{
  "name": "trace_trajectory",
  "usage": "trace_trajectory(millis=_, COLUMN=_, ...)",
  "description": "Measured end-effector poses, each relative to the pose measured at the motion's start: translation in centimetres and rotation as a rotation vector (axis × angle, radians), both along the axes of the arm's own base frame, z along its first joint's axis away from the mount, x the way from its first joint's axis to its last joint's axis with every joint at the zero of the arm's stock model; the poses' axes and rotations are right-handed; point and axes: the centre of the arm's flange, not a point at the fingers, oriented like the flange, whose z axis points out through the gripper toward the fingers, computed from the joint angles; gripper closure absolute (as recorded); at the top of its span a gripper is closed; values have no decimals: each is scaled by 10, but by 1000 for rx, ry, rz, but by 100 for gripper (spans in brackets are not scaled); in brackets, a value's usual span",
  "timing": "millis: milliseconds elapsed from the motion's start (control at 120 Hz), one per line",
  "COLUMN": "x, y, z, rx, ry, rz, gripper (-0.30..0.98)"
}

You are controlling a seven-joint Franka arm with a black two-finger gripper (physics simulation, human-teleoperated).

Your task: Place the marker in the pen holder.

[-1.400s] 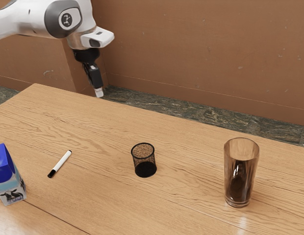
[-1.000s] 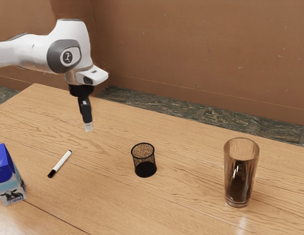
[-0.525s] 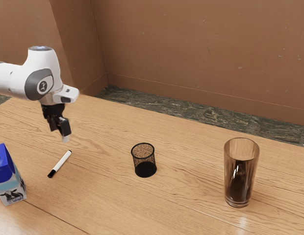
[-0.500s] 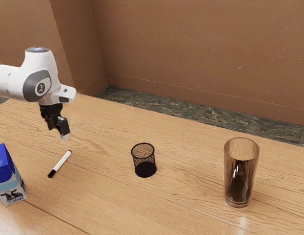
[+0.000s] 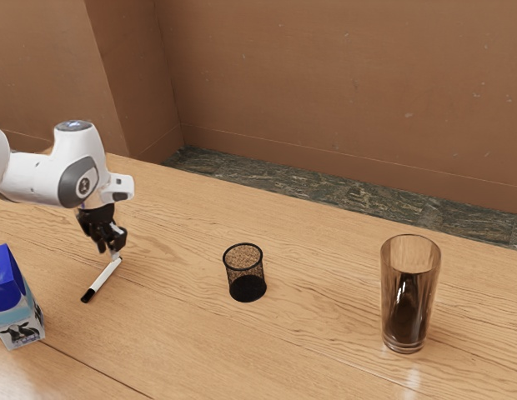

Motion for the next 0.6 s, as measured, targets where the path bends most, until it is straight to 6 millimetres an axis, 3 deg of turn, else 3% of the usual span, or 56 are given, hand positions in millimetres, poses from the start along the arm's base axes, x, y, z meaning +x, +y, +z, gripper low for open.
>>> trace_trajectory(millis=225, x=12, y=8, z=-20, rx=-26, ry=-2, rz=33, gripper=50)
trace_trajectory(millis=600, x=14, y=17, z=-45, rx=-41, ry=22, rz=41, gripper=48)
